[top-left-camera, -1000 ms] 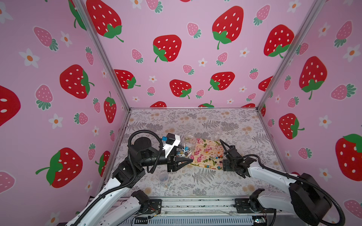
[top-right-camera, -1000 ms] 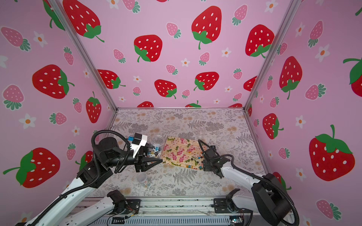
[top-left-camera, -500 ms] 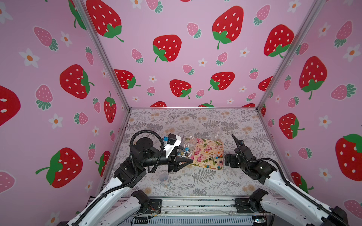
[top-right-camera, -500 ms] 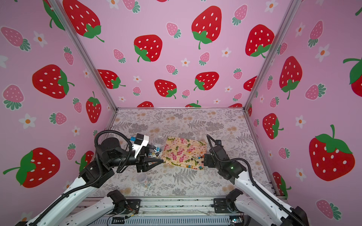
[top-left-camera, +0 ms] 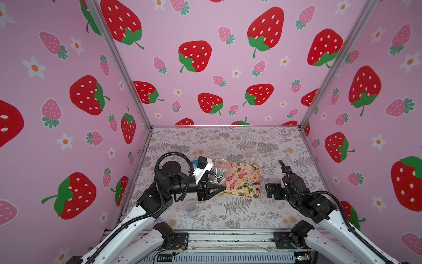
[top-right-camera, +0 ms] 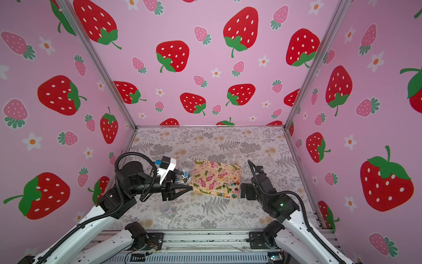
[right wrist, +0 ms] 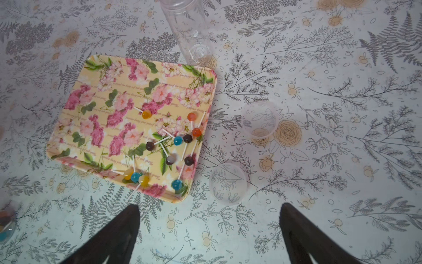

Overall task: Pour the candies out of the jar
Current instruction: 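Place the lid at the center of the board, then pour the candies out of the jar onto the tray.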

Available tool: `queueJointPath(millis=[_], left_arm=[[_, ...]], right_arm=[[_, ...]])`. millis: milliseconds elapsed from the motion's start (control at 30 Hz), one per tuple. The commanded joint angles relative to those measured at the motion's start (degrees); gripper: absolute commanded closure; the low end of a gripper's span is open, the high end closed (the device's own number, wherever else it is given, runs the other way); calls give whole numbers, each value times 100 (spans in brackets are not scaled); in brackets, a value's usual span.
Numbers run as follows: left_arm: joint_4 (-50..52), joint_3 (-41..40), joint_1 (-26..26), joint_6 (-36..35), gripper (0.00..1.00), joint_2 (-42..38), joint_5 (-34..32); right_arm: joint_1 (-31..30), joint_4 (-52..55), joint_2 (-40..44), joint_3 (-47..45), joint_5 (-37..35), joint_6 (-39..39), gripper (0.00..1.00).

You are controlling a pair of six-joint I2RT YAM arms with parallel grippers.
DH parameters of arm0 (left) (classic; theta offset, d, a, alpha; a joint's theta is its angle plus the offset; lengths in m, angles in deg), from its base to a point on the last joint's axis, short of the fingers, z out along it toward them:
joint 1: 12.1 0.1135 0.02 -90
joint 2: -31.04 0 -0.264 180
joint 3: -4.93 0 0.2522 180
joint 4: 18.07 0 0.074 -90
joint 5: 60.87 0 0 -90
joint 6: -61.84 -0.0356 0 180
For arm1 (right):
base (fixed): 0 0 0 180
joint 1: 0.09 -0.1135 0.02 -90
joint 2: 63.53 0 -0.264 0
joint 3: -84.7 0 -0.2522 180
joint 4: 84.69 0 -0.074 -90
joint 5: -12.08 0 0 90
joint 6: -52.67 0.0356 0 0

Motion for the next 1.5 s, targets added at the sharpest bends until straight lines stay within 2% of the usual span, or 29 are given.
queueJointPath(millis=[0, 433, 700, 1033, 1233, 1467], left_arm=[[-269, -71, -16, 46, 52, 18, 53], [-149, -596, -16, 211, 53, 260, -258], [-181, -639, -16, 136, 53, 1178, -249], [287, -317, -16, -126, 53, 2381, -664], [491, -235, -34, -229, 53, 2968, -1204], [1152, 292, -93, -500, 52, 3638, -1964]], right_arm=[[24, 217, 106, 220, -5, 24, 2], [24, 296, 237, 454, 102, -141, 0], [31, 174, 347, 466, 199, -125, 0], [23, 304, 980, 411, 156, -33, 0], [22, 409, 1164, 420, 186, -28, 1], [25, 450, 1210, 342, 342, 48, 1]])
